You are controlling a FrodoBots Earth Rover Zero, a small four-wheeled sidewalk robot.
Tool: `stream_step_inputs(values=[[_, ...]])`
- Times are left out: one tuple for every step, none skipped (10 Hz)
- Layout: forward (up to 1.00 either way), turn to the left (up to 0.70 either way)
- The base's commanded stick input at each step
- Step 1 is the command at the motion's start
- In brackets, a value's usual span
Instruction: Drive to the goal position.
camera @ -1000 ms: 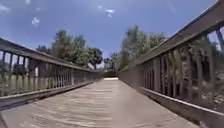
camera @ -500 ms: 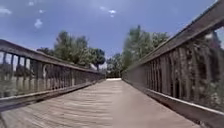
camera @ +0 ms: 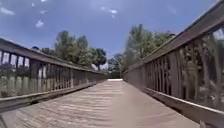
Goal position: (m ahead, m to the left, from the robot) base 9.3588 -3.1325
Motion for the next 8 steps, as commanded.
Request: stream_step_inputs(values=[[0.45, 0.00], [0.45, 0.27], [0.45, 0.27], [0.45, 0.27], [0.45, 0.27], [0.45, 0.27], [0.45, 0.27], [0.45, 0.26]])
